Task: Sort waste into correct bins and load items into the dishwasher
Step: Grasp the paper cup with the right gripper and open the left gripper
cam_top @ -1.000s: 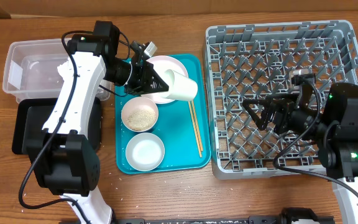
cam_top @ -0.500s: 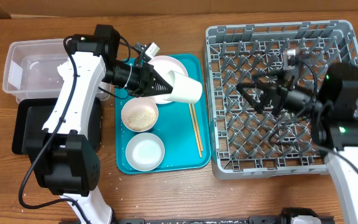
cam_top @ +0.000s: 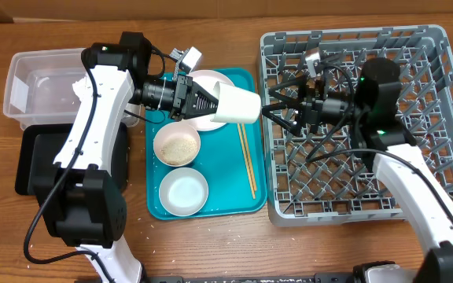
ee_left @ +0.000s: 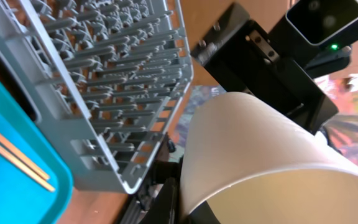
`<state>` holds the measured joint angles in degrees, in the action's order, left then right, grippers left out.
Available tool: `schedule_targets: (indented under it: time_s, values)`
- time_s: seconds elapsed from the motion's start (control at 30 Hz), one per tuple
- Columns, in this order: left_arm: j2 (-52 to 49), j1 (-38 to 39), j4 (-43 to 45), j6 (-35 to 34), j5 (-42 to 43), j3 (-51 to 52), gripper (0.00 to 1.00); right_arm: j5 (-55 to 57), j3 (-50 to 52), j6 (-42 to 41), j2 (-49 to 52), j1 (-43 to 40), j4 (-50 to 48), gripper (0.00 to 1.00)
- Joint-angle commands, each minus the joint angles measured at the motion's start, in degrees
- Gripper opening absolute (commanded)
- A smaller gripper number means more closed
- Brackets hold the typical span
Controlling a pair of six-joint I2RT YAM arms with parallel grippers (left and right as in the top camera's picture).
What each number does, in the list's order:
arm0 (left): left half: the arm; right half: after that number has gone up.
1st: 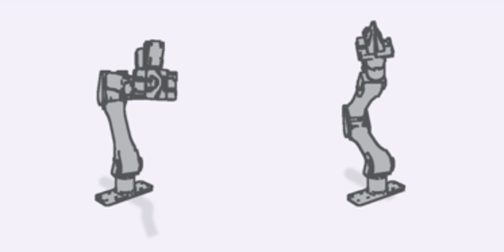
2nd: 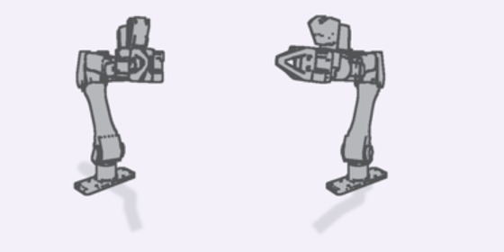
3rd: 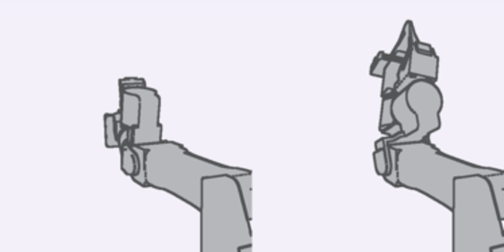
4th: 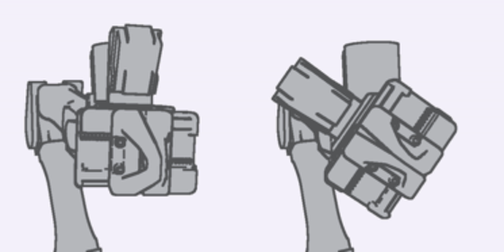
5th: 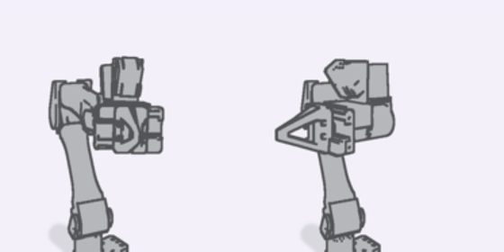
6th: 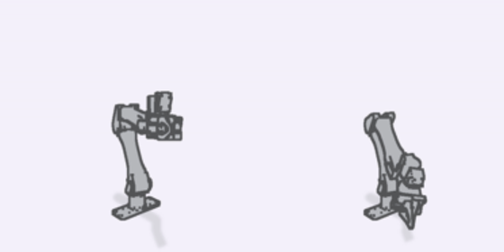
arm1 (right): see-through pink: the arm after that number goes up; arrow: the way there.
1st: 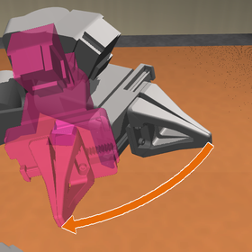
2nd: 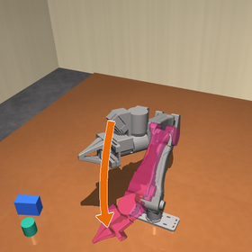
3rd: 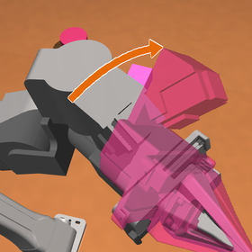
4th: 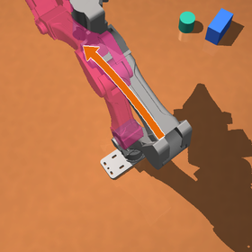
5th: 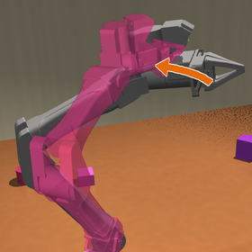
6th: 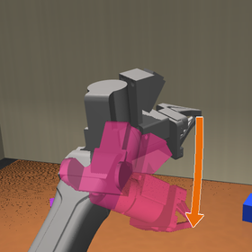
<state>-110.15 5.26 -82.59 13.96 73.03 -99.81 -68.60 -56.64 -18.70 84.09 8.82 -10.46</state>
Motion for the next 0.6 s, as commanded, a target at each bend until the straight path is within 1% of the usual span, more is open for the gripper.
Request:
schedule_targets:
  time_s: [0.0, 0.17, 0.27, 0.37, 0.4, 0.57]
  values:
    - [-0.1, 0.7, -1.3, 3.1, 5.4, -1.1, 0.04, -0.9, -1.2, -3.9, 1.9, 1.4, -4.1, 0.98]
    - [-0.1, 2.1, -2.0, 4.1, 6.1, -1.1, 0.04, -0.3, -1.2, -4.1, 2.0, 3.2, -7.5, 0.98]
    - [-0.1, 3.2, -2.0, 4.1, 6.0, -1.1, 0.04, 1.6, -1.2, -4.1, 2.0, 4.3, -7.5, 0.97]
    - [-0.1, 4.0, -1.8, 4.3, 5.8, -1.1, 0.04, 1.9, -1.2, -4.1, 2.0, 4.9, -7.8, 0.94]
    - [-0.1, 4.1, -1.3, 4.3, 5.8, -1.1, 0.04, 1.9, -1.2, -4.2, 2.0, 5.1, -7.9, 0.9]
    - [-0.1, 4.0, -0.3, 4.2, 5.9, -1.1, 0.04, 1.6, -1.2, -5.4, 2.0, 5.1, -7.9, 0.87]
